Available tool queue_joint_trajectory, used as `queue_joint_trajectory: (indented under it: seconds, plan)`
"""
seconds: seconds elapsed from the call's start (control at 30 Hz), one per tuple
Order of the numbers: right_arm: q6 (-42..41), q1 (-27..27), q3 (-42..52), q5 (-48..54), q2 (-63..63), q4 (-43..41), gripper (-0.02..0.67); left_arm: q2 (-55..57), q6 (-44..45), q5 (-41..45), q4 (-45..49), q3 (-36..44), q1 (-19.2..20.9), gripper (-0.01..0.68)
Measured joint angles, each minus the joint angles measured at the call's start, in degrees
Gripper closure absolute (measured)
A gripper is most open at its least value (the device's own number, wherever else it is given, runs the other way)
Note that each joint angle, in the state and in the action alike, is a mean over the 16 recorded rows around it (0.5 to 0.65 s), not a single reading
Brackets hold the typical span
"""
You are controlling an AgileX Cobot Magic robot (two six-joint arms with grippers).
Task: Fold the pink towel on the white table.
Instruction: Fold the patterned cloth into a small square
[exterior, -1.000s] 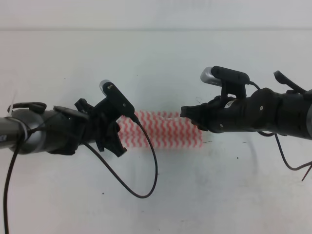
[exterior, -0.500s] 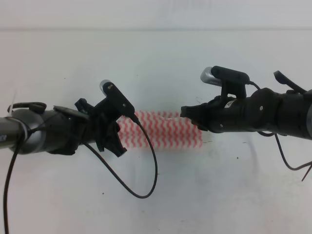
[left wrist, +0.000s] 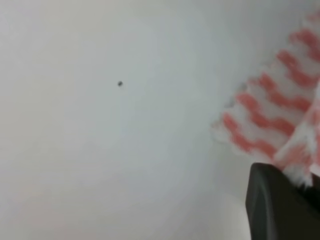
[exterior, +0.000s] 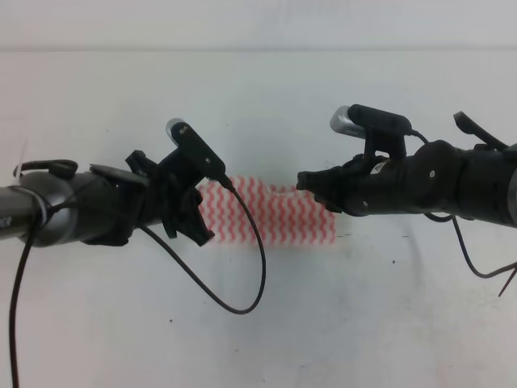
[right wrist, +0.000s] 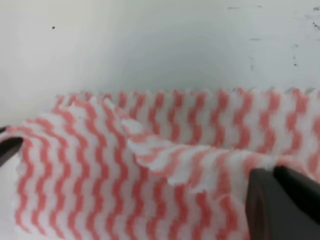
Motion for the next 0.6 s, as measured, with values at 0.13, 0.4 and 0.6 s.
queue_joint_trajectory:
  seconds: [0.13,0.4,0.6]
  plan:
    - [0.0,0.0,-0.3,0.0,0.0,-0.1,0.665,0.0,0.0,-0.1,0.0,-0.9,0.0,0.678]
    - [0.0,0.0,-0.5,-0.2,0.1,-0.1,0.665,0.4,0.0,-0.2,0.1,-1.7,0.0,0.678]
    - [0.0,0.0,-0.6,-0.1,0.1,-0.2,0.665,1.0,0.0,-0.1,0.1,-1.8,0.0,0.678]
